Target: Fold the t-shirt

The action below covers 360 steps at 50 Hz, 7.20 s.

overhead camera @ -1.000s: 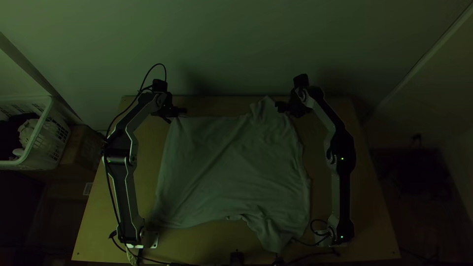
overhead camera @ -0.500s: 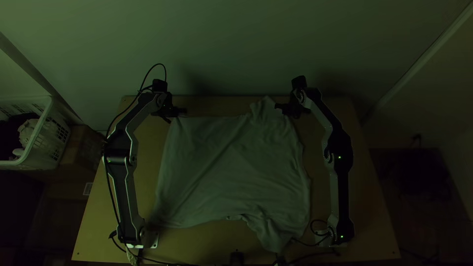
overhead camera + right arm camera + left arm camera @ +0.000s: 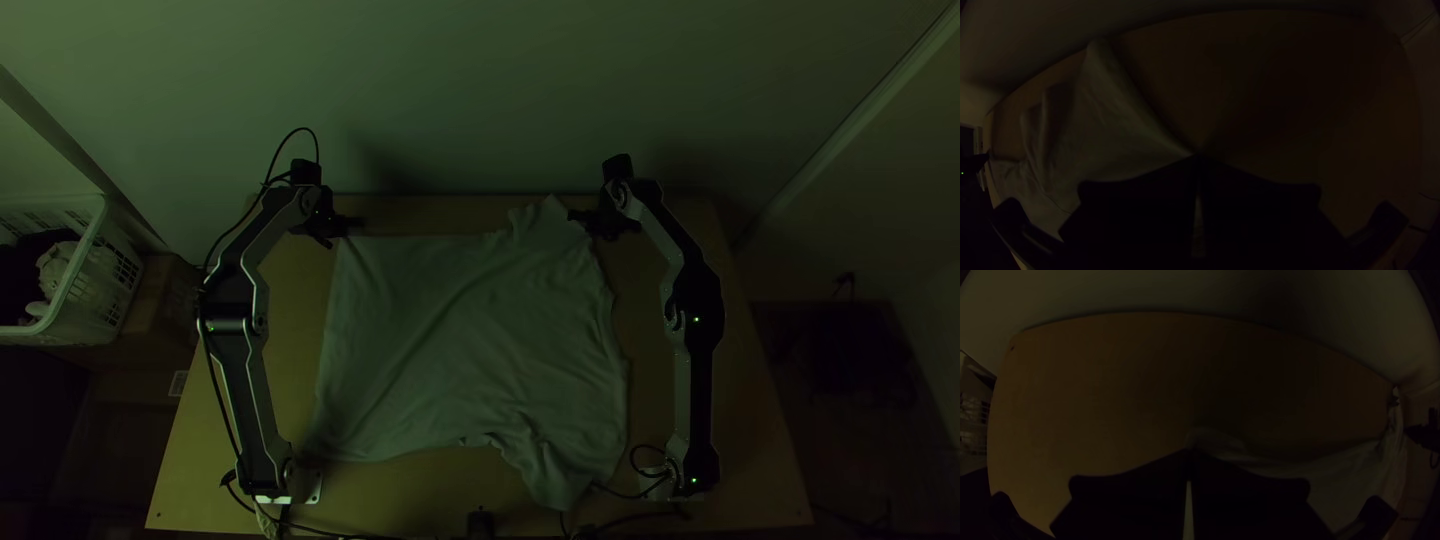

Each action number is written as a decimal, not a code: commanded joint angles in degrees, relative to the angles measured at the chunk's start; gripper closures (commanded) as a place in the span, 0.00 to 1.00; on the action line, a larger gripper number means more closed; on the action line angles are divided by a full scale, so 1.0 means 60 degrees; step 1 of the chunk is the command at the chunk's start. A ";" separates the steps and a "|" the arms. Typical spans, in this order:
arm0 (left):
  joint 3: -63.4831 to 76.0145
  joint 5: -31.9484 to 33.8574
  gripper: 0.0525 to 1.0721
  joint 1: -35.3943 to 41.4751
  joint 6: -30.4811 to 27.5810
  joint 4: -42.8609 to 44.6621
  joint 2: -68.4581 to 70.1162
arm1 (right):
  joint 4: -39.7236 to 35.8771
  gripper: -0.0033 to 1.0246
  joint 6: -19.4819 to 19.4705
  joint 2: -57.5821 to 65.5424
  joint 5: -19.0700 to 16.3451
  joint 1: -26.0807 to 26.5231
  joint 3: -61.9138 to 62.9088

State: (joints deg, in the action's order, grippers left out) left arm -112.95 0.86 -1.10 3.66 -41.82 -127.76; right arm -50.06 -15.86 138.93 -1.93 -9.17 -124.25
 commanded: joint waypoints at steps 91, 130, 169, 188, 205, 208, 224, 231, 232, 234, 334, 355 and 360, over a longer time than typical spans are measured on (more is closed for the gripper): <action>0.6124 0.0047 0.98 -0.0124 0.0210 0.0115 0.5518 | 0.1034 0.97 0.0402 -0.6852 0.0278 -0.0156 0.7714; 0.9010 0.0032 0.98 -0.0197 -0.0083 0.1404 0.6382 | 0.2045 0.97 0.0387 -0.8126 0.0278 -0.0581 1.1084; 0.8688 0.2434 0.05 -0.0695 -0.0068 0.0628 0.8389 | 0.1108 0.05 -0.0126 -1.1305 0.0205 -0.0713 1.1435; 0.8629 0.2654 0.05 -0.0710 -0.0654 -0.1657 1.0044 | -0.0811 0.05 -0.0682 -1.2360 0.0205 -0.0845 1.1303; 0.8951 0.1922 0.05 -0.1164 -0.1680 -0.4880 1.1568 | -0.2906 0.06 -0.1385 -1.3517 0.0117 -0.1109 1.1757; 0.9068 0.1731 0.05 -0.1178 -0.1723 -0.5583 1.1568 | -0.3258 0.05 -0.1517 -1.3546 0.0103 -0.1314 1.1757; 1.0035 0.0691 0.05 -0.0680 -0.2632 -0.7004 1.1904 | -0.4122 0.05 -0.2191 -1.3488 -0.0586 -0.1958 1.1904; 1.0548 0.0193 0.05 -0.0270 -0.2690 -0.7370 1.1743 | -0.4576 0.05 -0.2411 -1.3488 -0.1128 -0.2105 1.2153; 1.0607 0.0134 0.05 -0.0197 -0.2690 -0.7370 1.1729 | -0.4620 0.05 -0.2411 -1.3488 -0.1157 -0.2163 1.2197; 1.0709 0.0017 0.05 -0.0094 -0.2690 -0.7414 1.1685 | -0.4752 0.05 -0.2425 -1.3488 -0.1172 -0.2310 1.2270; 1.1837 -0.0246 0.97 0.2103 -0.3086 -0.5774 0.6294 | -0.4078 0.10 -0.0463 -1.0397 -0.2695 -0.1211 1.3896; 1.1896 -0.0246 0.97 0.1737 -0.3320 -0.5818 0.6426 | -0.3785 0.16 -0.0419 -0.9928 -0.2754 -0.1885 1.4467; 1.1910 -0.0246 0.97 0.1634 -0.3393 -0.5818 0.6499 | -0.3507 0.25 -0.0580 -0.9767 -0.2798 -0.2295 1.4570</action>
State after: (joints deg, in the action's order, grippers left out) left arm -43.16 -0.91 9.32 -15.09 -75.90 -89.60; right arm -71.70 -18.39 78.72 -17.87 -20.75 -38.48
